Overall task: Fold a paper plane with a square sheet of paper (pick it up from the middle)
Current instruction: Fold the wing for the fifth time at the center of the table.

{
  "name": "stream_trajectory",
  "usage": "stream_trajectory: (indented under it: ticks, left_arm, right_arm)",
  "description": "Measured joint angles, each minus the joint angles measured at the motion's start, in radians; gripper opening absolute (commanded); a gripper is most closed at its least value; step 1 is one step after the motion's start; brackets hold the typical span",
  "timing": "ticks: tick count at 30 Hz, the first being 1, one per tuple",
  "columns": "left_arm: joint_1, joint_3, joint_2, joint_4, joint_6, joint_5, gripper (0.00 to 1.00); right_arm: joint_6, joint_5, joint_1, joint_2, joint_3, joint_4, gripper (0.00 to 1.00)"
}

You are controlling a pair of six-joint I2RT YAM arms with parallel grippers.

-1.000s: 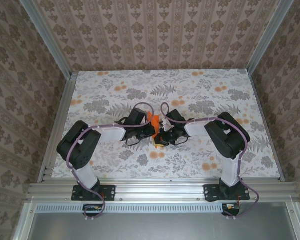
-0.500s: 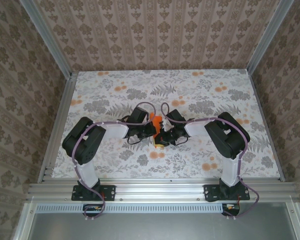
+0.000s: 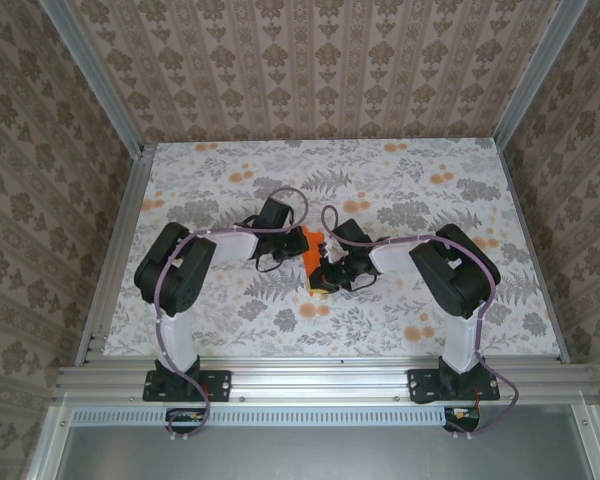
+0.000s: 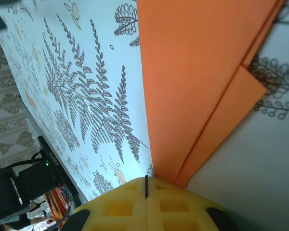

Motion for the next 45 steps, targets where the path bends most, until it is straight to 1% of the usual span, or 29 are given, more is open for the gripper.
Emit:
stream_trajectory:
  ticks: [9, 13, 18, 24, 27, 30, 33, 35, 41, 45]
  left_arm:
    - [0.034, 0.089, 0.058, -0.053, 0.029, 0.040, 0.08]
    - [0.071, 0.156, 0.106, -0.039, 0.049, 0.001, 0.09]
    - [0.130, 0.206, 0.130, -0.056, 0.075, -0.056, 0.09]
    - [0.137, 0.237, 0.144, -0.076, 0.097, -0.061, 0.09]
    - [0.136, 0.234, 0.144, -0.079, 0.097, -0.049, 0.09]
    - [0.131, 0.211, 0.138, -0.054, 0.095, -0.037, 0.09]
    - [0.116, 0.169, 0.114, -0.033, 0.086, -0.026, 0.09]
    - [0.092, 0.135, 0.089, -0.030, 0.076, -0.021, 0.09]
    - [-0.001, 0.064, 0.035, -0.036, 0.031, -0.021, 0.09]
    - [-0.029, 0.042, 0.015, -0.043, 0.005, -0.027, 0.09]
  right_arm:
    - [0.000, -0.005, -0.002, -0.002, -0.011, 0.018, 0.02]
    - [-0.004, -0.005, -0.002, -0.007, -0.014, 0.024, 0.04]
    - [-0.023, -0.004, -0.002, -0.010, -0.011, 0.016, 0.04]
    - [-0.032, 0.017, 0.001, -0.026, -0.004, -0.006, 0.06]
    - [-0.032, 0.060, -0.002, -0.067, -0.006, -0.085, 0.07]
    - [-0.026, 0.106, -0.019, -0.116, -0.009, -0.160, 0.08]
    - [-0.022, 0.145, -0.037, -0.144, 0.005, -0.182, 0.08]
    - [-0.013, 0.164, -0.042, -0.142, 0.030, -0.185, 0.08]
    - [0.026, 0.166, -0.035, -0.103, 0.090, -0.132, 0.07]
    - [0.031, 0.166, -0.021, -0.064, 0.119, -0.111, 0.07]
